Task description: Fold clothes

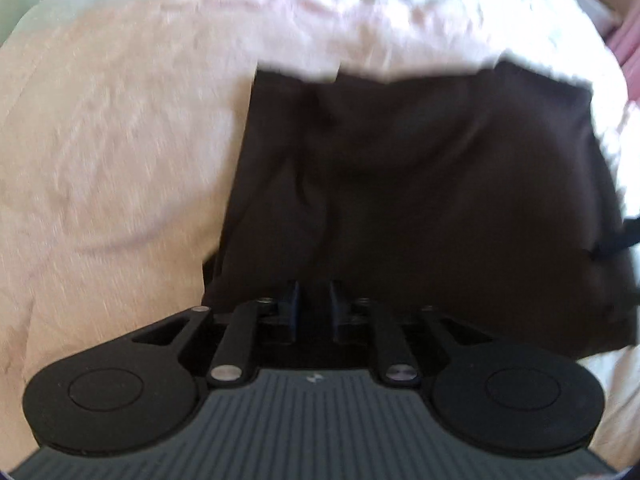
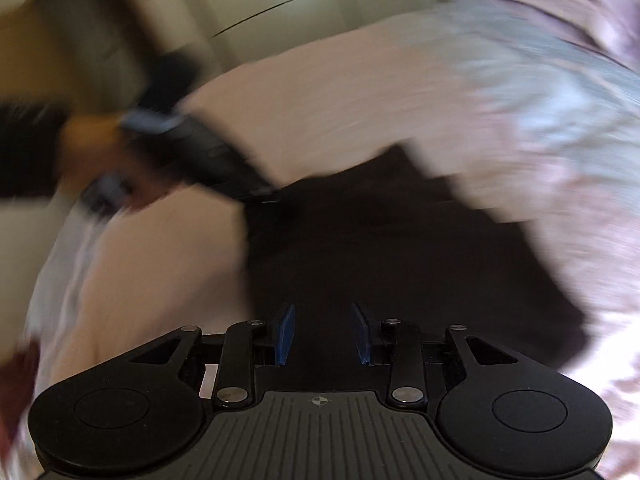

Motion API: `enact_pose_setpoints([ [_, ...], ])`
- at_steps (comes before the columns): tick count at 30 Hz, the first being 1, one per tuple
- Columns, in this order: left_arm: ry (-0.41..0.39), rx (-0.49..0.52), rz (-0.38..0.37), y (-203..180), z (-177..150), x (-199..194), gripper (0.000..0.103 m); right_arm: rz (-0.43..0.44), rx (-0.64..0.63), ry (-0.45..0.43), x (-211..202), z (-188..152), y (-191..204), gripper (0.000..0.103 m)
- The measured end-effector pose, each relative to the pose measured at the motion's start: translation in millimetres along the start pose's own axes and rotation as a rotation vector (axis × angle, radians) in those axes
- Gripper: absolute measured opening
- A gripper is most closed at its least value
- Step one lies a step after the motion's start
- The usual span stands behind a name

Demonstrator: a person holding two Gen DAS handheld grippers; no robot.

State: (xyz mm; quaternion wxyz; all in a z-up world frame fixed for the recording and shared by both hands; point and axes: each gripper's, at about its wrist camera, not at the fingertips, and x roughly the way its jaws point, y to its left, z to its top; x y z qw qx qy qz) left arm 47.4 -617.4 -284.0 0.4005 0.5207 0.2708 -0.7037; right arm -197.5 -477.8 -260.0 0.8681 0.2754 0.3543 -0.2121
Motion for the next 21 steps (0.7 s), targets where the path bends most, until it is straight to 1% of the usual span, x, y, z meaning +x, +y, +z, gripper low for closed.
enact_pose_setpoints([
  [1,-0.001,-0.011,0.004,2.0,-3.5,7.6,0.019,-0.019,-0.035,0.046,11.0,-9.5,7.0,0.035],
  [2,-0.002,-0.022,0.008,4.0,-6.9,15.2,0.019,-0.033,-0.047,0.071,14.1,-18.6,8.5,0.035],
  [4,-0.015,-0.031,0.01,5.7,-8.5,24.2,0.019,-0.055,-0.058,0.108,15.4,-36.1,8.7,0.035],
  [6,-0.029,-0.012,0.013,5.1,-9.1,26.4,0.019,-0.076,-0.075,0.138,14.5,-48.5,11.3,0.035],
  [8,-0.037,0.001,0.013,7.4,-11.5,21.0,0.019,-0.096,-0.105,0.159,9.8,-52.6,17.9,0.035],
  [10,-0.039,-0.002,0.05,13.0,-15.6,11.2,0.018,-0.11,-0.108,0.184,8.1,-54.4,22.0,0.035],
  [12,-0.039,-0.011,0.087,19.5,-20.5,0.2,0.012,-0.122,-0.093,0.218,7.4,-56.1,16.7,0.035],
  [13,-0.042,-0.016,0.092,21.7,-23.1,-6.2,0.012,-0.13,-0.07,0.241,5.4,-54.7,15.4,0.035],
  [14,-0.053,-0.012,0.096,21.0,-24.7,-13.5,0.011,-0.14,-0.039,0.24,-0.3,-50.5,14.0,0.035],
  [16,-0.089,0.0,0.082,13.0,-21.7,-25.2,0.012,-0.156,0.007,0.178,-19.3,-39.8,6.0,0.035],
  [19,-0.149,0.001,0.016,-3.8,-6.3,-27.9,0.012,-0.21,0.03,0.087,-31.5,-17.3,-6.0,0.035],
  [21,-0.176,0.005,-0.021,-15.4,9.3,-18.8,0.012,-0.234,0.048,0.053,-24.8,-1.8,-22.0,0.035],
])
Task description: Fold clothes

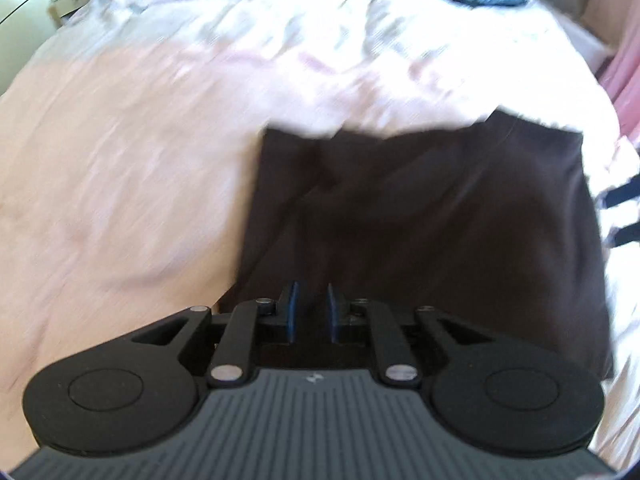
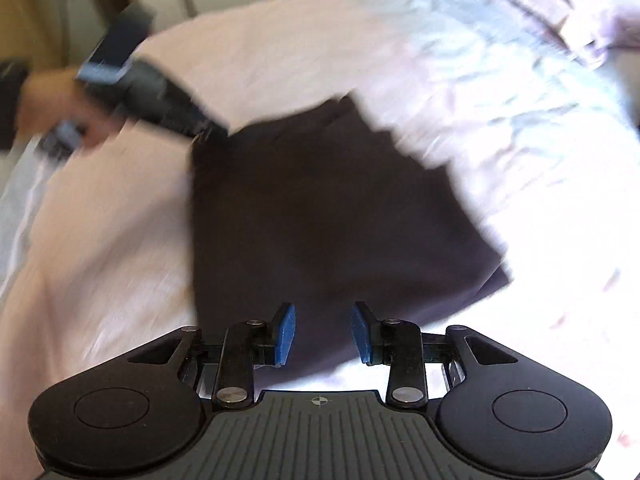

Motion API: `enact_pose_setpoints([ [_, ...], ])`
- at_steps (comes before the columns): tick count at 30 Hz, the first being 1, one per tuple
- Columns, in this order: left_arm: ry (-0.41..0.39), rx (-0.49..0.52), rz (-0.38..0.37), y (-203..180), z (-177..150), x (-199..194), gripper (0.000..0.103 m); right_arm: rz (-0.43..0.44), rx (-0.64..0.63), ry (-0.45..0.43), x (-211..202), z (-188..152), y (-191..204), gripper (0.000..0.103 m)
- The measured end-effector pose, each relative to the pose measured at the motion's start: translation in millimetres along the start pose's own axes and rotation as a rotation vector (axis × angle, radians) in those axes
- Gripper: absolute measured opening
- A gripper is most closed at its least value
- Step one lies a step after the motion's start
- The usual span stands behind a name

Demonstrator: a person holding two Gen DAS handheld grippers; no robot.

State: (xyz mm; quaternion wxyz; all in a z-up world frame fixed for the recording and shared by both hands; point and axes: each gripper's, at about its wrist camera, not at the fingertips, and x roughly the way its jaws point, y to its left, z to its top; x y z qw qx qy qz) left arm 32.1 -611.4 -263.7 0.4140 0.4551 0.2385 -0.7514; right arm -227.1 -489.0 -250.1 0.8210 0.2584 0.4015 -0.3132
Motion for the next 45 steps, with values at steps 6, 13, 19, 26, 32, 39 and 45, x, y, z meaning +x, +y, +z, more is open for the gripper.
enact_pose_setpoints([
  [6,0.016,-0.007,-0.028,-17.1,35.6,61.7,0.016,-0.018,0.09,0.009,56.6,29.8,-52.2,0.035],
  [13,0.042,0.007,-0.041,-1.6,41.4,60.3,0.016,-0.047,0.118,0.027,58.2,15.9,-75.4,0.035],
  [19,0.074,0.04,-0.011,10.4,10.9,12.1,0.016,0.021,0.098,-0.012,13.8,10.9,-34.8,0.035],
  [26,0.193,0.062,0.102,19.9,-50.6,16.1,0.016,0.128,0.046,0.122,39.7,-30.8,21.6,0.035],
  [32,0.138,0.22,0.18,-0.2,-64.1,-19.2,0.025,0.04,-0.033,0.122,15.3,-37.6,32.6,0.037],
  [39,0.033,0.56,0.249,-45.6,-101.5,-45.1,0.055,-0.048,-0.33,0.061,13.5,-41.2,110.3,0.081],
  [45,-0.034,0.766,0.298,-76.5,-126.7,-29.8,0.067,-0.165,-0.555,0.101,66.6,-64.0,149.8,0.081],
])
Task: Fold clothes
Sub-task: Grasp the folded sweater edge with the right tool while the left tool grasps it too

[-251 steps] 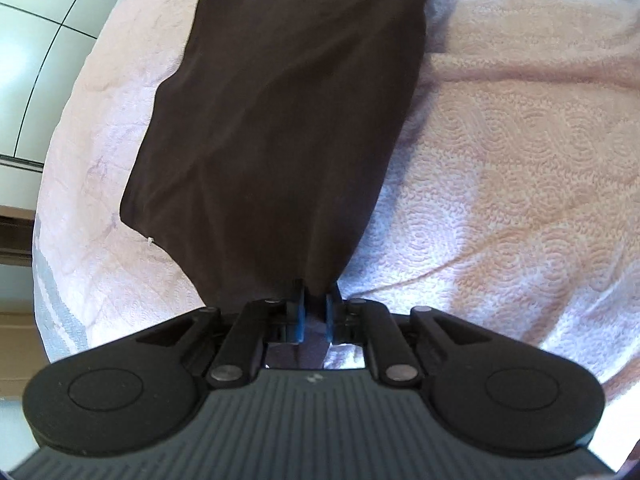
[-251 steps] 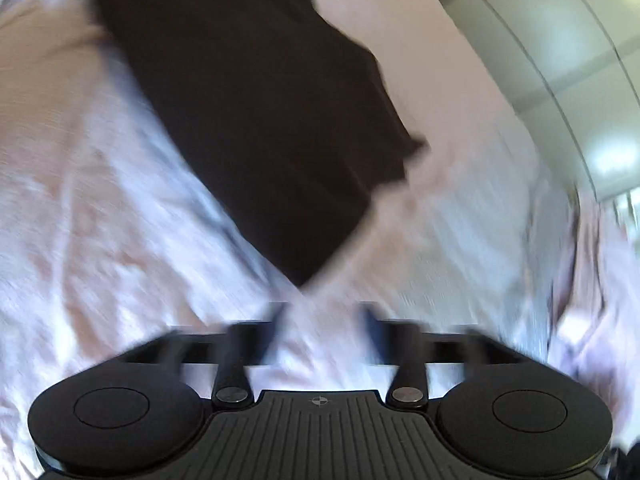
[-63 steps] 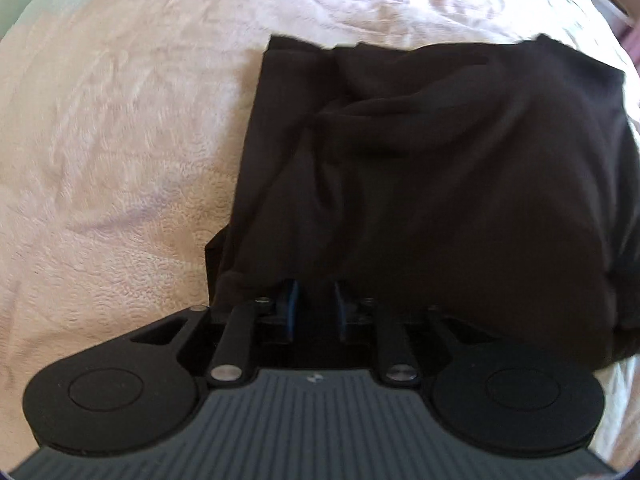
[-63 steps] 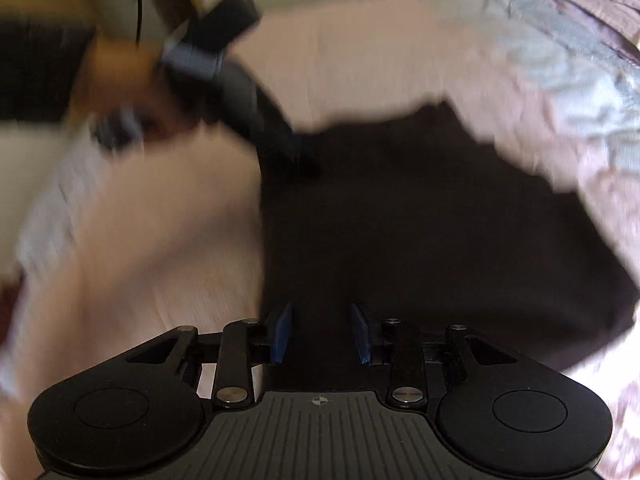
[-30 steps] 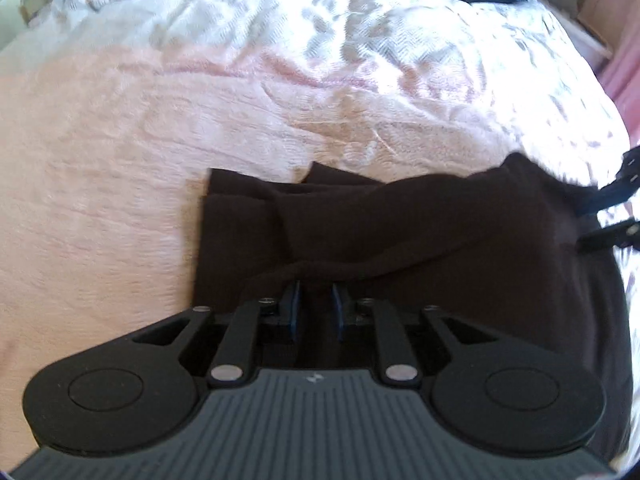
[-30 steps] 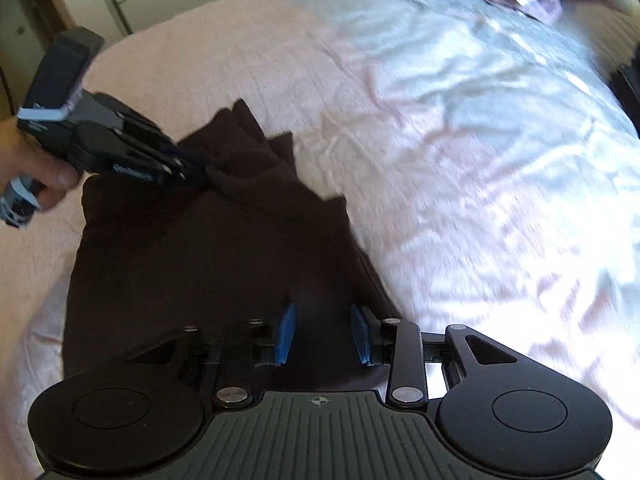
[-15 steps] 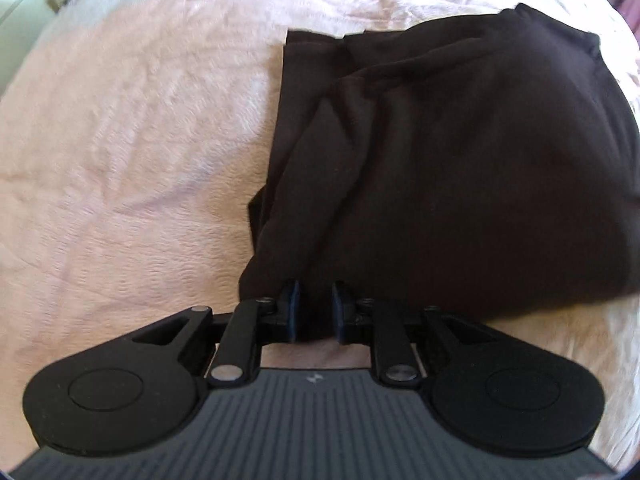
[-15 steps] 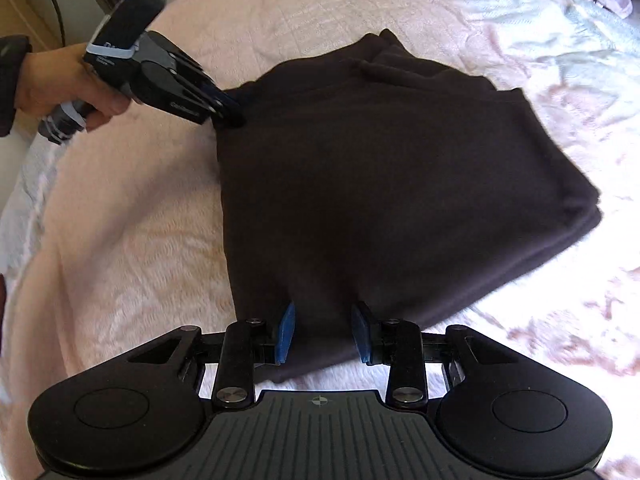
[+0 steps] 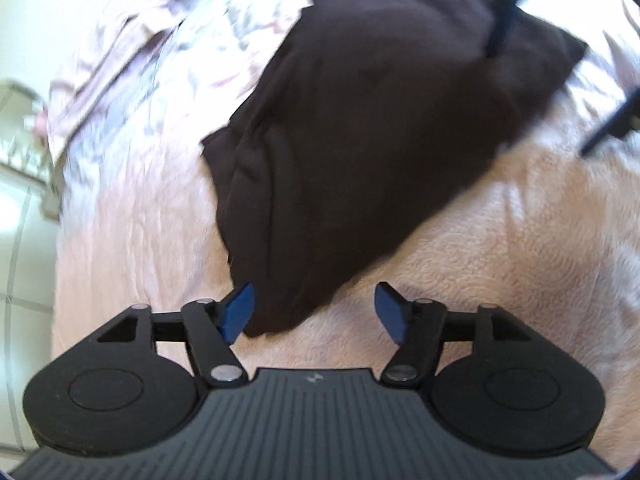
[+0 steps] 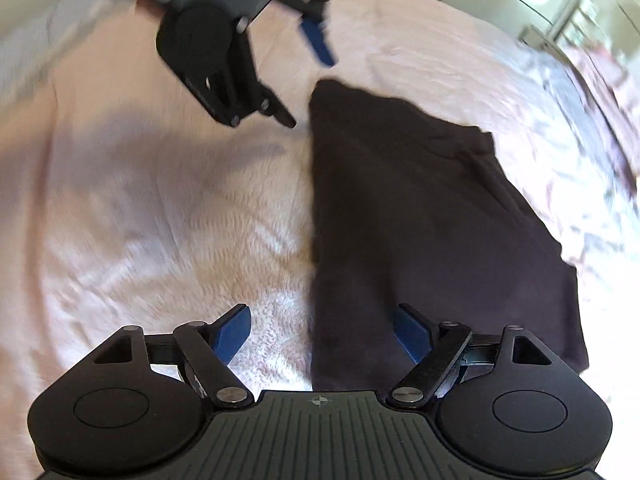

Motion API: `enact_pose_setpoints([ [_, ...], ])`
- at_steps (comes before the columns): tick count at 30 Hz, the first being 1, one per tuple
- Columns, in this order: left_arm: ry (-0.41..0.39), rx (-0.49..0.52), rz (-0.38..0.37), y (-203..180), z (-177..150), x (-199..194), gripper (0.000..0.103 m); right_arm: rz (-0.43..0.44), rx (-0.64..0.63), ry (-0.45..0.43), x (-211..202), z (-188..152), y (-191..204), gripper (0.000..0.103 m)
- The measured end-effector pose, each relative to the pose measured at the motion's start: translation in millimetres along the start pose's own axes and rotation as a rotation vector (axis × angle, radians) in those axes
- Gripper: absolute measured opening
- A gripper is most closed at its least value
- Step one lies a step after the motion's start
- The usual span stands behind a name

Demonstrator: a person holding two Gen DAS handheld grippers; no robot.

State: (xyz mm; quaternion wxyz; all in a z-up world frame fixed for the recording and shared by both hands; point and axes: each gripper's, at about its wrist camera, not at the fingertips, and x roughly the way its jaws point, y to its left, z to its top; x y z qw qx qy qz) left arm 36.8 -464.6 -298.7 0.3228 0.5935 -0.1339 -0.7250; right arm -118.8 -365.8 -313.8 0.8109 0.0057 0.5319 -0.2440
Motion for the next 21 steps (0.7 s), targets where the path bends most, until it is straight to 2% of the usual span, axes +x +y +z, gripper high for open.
enact_pose_setpoints([
  [4,-0.031,0.126,0.037,-19.2,3.7,14.1,0.069,-0.09,-0.066,-0.005,13.5,-10.0,-0.4,0.081],
  [5,-0.04,0.152,0.05,-21.7,5.0,18.1,0.071,-0.114,-0.076,0.003,16.6,-12.5,-3.9,0.075],
  [6,-0.048,0.179,0.062,-24.1,6.3,22.2,0.071,-0.138,-0.085,0.013,20.0,-15.0,-7.7,0.061],
  [7,-0.057,0.205,0.075,-26.6,7.7,26.2,0.072,-0.134,-0.086,0.013,20.6,-18.0,-13.6,0.061],
  [9,-0.07,0.252,0.09,-30.7,8.4,35.1,0.071,-0.104,-0.091,0.003,17.8,-22.9,-24.8,0.052],
  [10,-0.077,0.276,0.095,-32.6,8.9,38.3,0.071,-0.081,-0.093,-0.007,12.4,-23.7,-28.6,0.036],
  [11,-0.088,0.306,0.101,-34.8,10.8,44.2,0.071,-0.054,-0.092,-0.018,6.4,-24.3,-32.3,0.026],
  [12,-0.099,0.334,0.112,-36.9,13.0,48.2,0.071,-0.038,-0.091,-0.031,-2.4,-24.9,-36.2,0.02],
  [13,-0.107,0.346,0.121,-38.2,14.9,48.0,0.071,-0.037,-0.084,-0.041,-12.6,-25.0,-42.3,0.017],
  [16,-0.107,0.339,0.115,-35.9,22.9,49.5,0.067,-0.032,-0.037,-0.057,-41.2,-25.5,-69.0,0.016],
  [17,-0.102,0.33,0.106,-33.5,26.1,51.3,0.062,-0.032,-0.027,-0.061,-49.8,-26.2,-76.4,0.016],
  [18,-0.096,0.321,0.097,-30.6,29.3,52.3,0.045,-0.033,-0.018,-0.065,-58.5,-26.8,-83.7,0.016],
  [19,-0.086,0.307,0.083,-26.5,33.1,51.6,0.036,-0.031,-0.014,-0.065,-64.8,-27.3,-88.0,0.016],
  [20,-0.074,0.291,0.066,-22.1,37.2,50.0,0.019,-0.03,-0.011,-0.063,-70.5,-27.7,-91.2,0.016],
  [21,-0.062,0.274,0.049,-17.6,41.3,48.4,0.014,-0.03,-0.012,-0.061,-73.9,-28.2,-93.3,0.016],
])
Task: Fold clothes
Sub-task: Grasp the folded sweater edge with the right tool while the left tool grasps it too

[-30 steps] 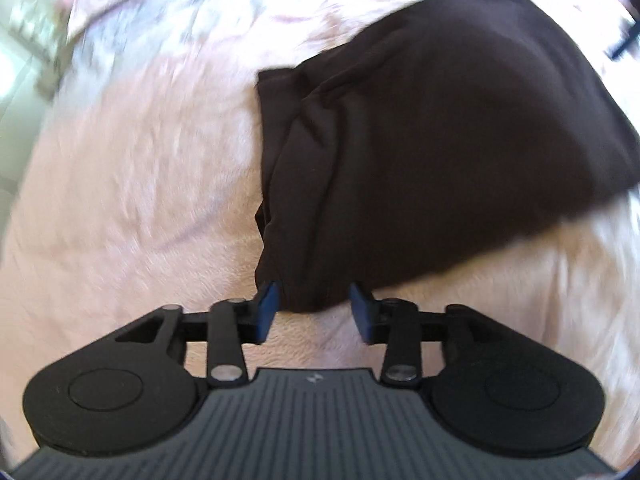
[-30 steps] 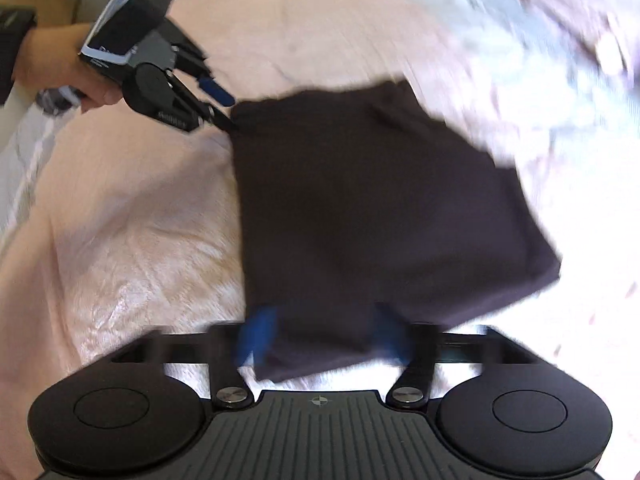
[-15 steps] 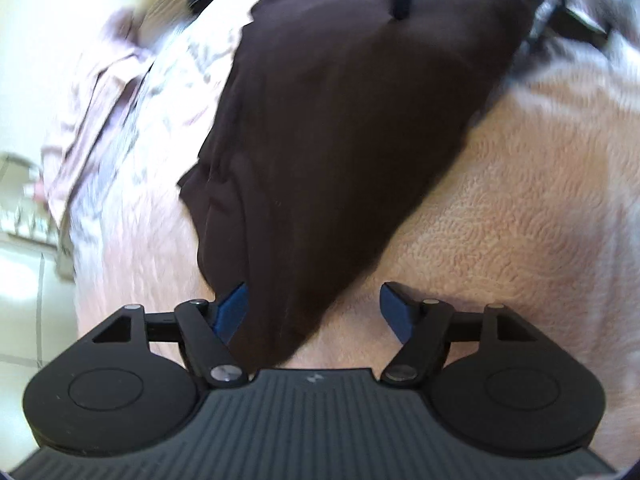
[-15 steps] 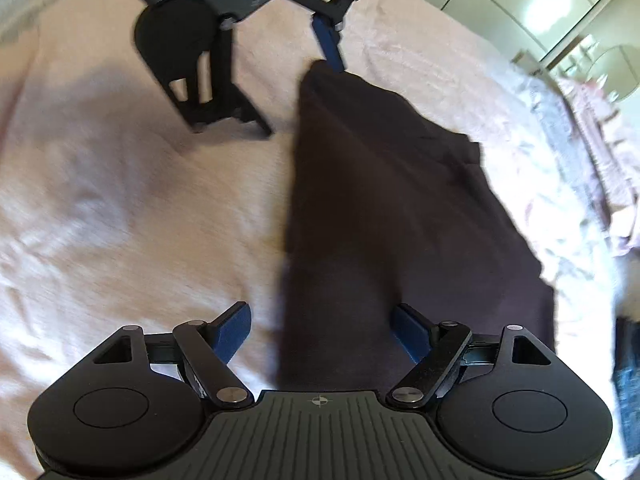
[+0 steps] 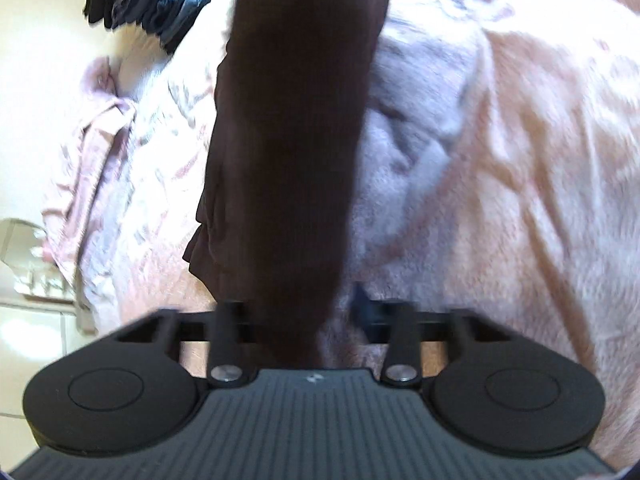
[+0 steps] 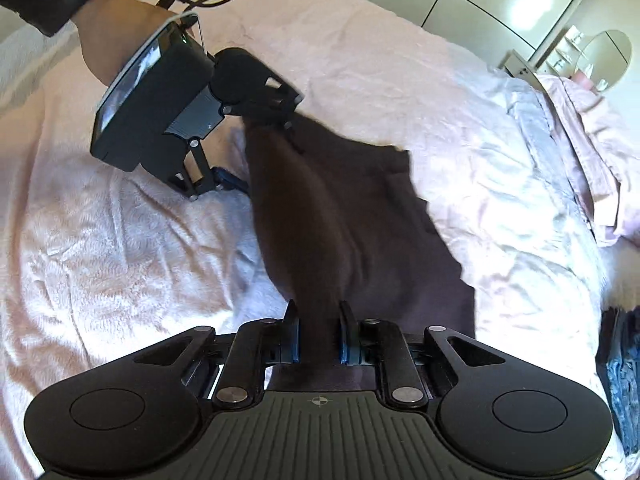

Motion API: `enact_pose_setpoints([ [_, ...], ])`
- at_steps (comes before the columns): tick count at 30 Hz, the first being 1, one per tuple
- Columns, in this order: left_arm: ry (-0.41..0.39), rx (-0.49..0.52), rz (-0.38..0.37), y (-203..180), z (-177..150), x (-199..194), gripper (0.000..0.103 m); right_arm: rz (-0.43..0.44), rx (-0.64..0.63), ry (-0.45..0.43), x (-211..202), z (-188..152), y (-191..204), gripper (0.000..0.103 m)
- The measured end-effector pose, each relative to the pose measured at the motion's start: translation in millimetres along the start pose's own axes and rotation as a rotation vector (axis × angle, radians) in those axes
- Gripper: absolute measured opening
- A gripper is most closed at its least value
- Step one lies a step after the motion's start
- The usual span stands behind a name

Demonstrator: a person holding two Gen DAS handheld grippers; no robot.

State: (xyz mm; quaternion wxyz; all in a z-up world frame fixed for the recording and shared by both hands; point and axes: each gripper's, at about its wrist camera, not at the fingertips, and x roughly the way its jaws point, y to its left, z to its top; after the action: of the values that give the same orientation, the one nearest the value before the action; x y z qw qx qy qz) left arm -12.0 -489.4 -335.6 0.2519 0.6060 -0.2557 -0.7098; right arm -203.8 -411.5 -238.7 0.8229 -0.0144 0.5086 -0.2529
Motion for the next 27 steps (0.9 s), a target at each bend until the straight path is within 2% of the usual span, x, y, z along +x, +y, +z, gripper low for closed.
enact_pose_setpoints([
  [3,0.022,-0.04,-0.046,16.3,4.6,-1.8,0.01,0.004,0.003,0.01,-7.3,-1.3,-1.9,0.016],
  [9,0.037,-0.058,-0.092,34.8,3.3,-5.3,0.01,0.001,0.021,0.032,-10.9,1.5,-1.8,0.017],
  [18,0.051,-0.074,-0.126,36.4,2.1,-13.9,0.009,0.004,0.053,0.064,-1.8,-2.7,7.5,0.017],
  [22,0.055,-0.084,-0.141,37.1,1.6,-14.2,0.009,0.029,0.09,0.088,6.7,-5.8,12.6,0.023],
  [24,0.057,-0.092,-0.15,39.3,1.8,-13.4,0.009,0.026,0.084,0.094,10.2,-6.2,19.5,0.038],
  [26,0.06,-0.107,-0.166,41.9,2.3,-13.0,0.009,0.01,0.07,0.088,12.5,-5.9,28.7,0.061],
  [27,0.061,-0.117,-0.174,43.8,2.6,-12.9,0.009,0.007,0.062,0.077,13.3,-5.5,33.7,0.062],
])
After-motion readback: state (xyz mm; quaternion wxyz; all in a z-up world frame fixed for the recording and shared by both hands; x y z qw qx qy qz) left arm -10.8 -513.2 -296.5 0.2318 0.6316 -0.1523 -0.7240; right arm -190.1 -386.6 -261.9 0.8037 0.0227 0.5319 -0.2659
